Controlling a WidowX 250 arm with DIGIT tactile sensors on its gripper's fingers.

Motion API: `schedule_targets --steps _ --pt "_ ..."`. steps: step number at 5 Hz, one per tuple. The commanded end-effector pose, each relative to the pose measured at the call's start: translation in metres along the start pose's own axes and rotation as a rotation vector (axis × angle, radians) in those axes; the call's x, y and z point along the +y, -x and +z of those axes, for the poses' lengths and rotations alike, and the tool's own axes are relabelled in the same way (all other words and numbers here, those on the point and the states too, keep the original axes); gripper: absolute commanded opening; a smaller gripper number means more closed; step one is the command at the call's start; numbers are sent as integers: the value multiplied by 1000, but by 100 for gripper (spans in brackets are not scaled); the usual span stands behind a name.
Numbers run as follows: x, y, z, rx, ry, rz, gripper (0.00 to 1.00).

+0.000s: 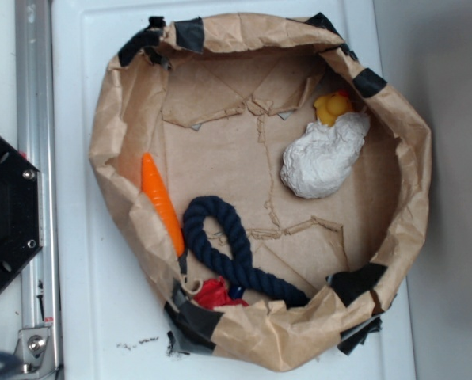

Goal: Grab the white paper.

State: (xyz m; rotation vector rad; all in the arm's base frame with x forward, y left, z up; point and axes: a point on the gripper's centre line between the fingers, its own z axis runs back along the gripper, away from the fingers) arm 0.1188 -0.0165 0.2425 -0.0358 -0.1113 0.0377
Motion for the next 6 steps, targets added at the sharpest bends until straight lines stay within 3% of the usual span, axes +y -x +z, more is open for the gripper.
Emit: schedule_targets --steps 1,2,4,6 --pt "0 0 0 0 0 0 100" --pt "11 -23 -17 -66 58 73 100" --pt "9 -67 -59 -175 103 124 100" --pt "10 -120 -128 -88 32 201 100"
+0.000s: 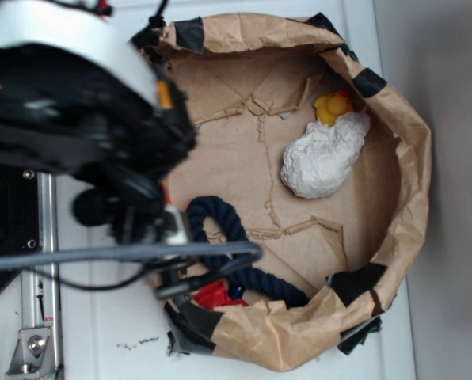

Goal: Grab the white paper.

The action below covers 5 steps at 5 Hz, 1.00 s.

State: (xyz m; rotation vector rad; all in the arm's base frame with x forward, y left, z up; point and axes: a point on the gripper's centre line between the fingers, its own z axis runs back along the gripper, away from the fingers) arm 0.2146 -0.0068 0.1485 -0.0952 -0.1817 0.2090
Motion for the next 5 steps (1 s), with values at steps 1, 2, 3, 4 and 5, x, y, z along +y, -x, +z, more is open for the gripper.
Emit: schedule_targets --steps 1,2,3,4,5 --pt "-8 -49 -56 11 -47 31 100" --pt "-13 -68 -86 56 -88 39 100" --pt "-2 -79 -94 61 -139 75 100" --pt "19 -90 -109 70 -209 125 100" --pt "14 -93 -121 90 -278 54 100"
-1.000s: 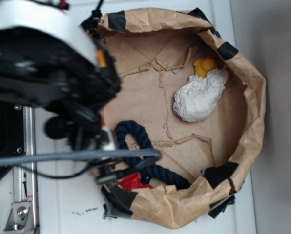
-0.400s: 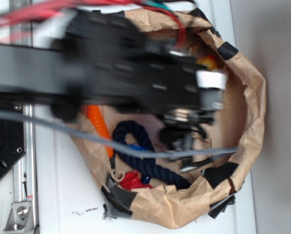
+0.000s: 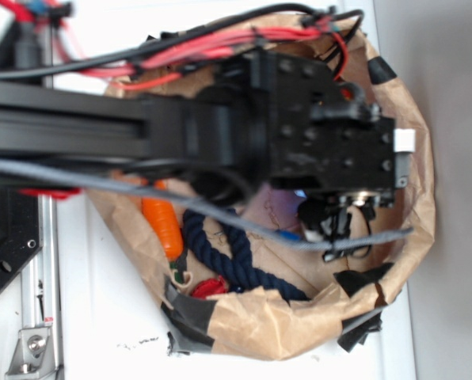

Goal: Grab the white paper.

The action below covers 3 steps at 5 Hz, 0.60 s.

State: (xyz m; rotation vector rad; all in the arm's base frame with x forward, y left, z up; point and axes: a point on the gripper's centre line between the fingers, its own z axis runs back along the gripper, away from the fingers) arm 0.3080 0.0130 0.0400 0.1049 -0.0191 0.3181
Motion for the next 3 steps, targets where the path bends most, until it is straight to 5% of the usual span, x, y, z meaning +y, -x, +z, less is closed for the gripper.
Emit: schedule_targets --steps 1,2,3 --pt "-5 -17 -7 -57 -113 -125 100" --pt "-1 -13 -5 -86 -89 -120 0" --pt "4 -11 -2 -75 -43 -105 0"
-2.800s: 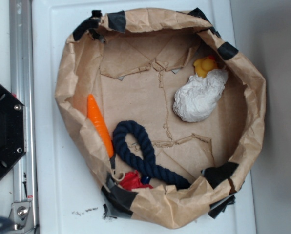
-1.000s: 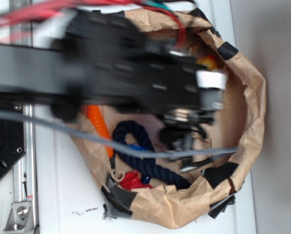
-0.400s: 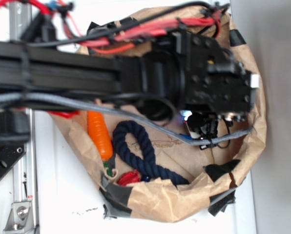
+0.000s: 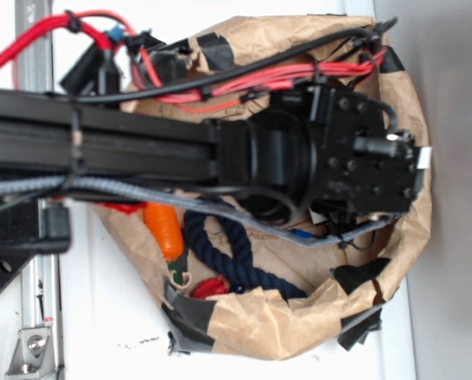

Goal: Grab the white paper.

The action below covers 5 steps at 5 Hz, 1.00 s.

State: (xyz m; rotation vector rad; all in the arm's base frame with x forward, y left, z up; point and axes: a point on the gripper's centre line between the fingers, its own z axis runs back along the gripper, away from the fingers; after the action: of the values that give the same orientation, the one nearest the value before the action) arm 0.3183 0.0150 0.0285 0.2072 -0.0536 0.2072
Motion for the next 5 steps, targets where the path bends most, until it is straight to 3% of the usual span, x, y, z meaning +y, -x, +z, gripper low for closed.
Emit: schedule_targets --steps 1,3,4,5 --pt "14 7 20 -19 88 21 0" --pt "30 43 93 -27 188 -59 0" --pt "29 56 135 -93 208 -116 0" --pt "28 58 158 -119 233 -129 0"
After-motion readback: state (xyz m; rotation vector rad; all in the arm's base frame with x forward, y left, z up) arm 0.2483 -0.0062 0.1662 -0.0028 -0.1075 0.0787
